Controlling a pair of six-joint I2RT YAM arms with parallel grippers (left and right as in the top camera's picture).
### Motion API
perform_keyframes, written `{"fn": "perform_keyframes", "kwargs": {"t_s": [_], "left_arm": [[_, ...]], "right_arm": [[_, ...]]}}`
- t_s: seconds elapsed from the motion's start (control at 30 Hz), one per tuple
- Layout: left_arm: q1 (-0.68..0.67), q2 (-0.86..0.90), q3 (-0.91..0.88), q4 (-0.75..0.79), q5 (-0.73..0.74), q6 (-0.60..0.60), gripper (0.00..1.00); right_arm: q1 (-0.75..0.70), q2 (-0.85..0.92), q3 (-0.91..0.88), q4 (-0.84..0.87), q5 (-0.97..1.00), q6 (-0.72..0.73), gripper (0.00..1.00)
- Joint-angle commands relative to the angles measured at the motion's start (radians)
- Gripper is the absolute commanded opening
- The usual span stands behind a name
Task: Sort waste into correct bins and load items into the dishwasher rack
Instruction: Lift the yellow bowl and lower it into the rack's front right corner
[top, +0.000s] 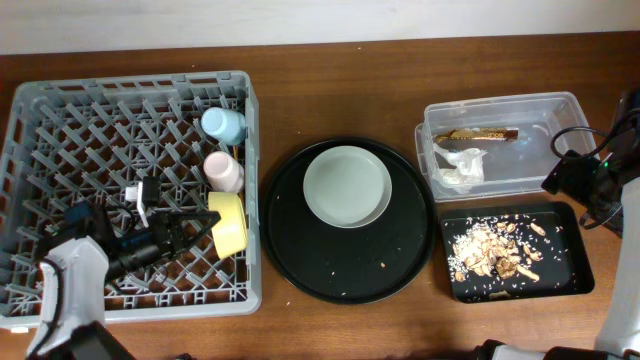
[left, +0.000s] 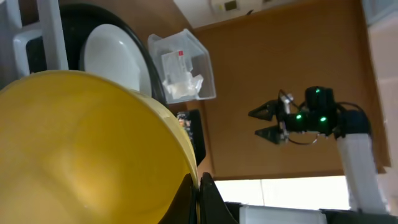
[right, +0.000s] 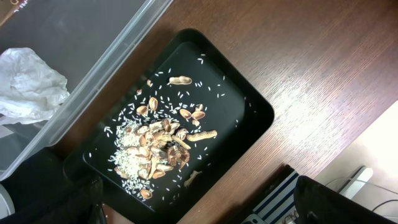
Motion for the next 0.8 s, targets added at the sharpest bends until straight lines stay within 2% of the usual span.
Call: {"fn": "perform_keyframes", "kwargs": {"t_s": [0.0, 0.23, 0.4, 0.57, 0.67, 0.77], "left_arm": [[0.006, 0.061, -0.011, 0.035, 0.010, 0.020, 0.00], [0.066, 0.113, -0.003, 0.040, -0.143, 0.015, 0.01], [0.162, 0.111, 0.050, -0.045, -0.288, 0.016, 0.11], [0.189, 0.111, 0.111, -0.131, -0.354, 0.016, 0.38], [0.189, 0.109, 0.154, -0.166, -0.353, 0.016, 0.49], [0.189, 0.095, 0.212, -0.211, -0.346, 0.016, 0.53]], "right_arm": [[-0.003, 0.003, 0.007, -0.003, 0.016, 0.006, 0.99], [-0.003, 0.003, 0.007, -0.003, 0.016, 0.006, 0.99], [-0.003, 0.003, 0.007, -0.003, 0.016, 0.005, 0.99], [-0.003, 0.003, 0.007, -0.003, 0.016, 0.006, 0.99], [-0.003, 0.003, 0.007, -0.003, 0.016, 0.005, 0.99], [-0.003, 0.003, 0.007, -0.003, 0.016, 0.005, 0.99]]}}
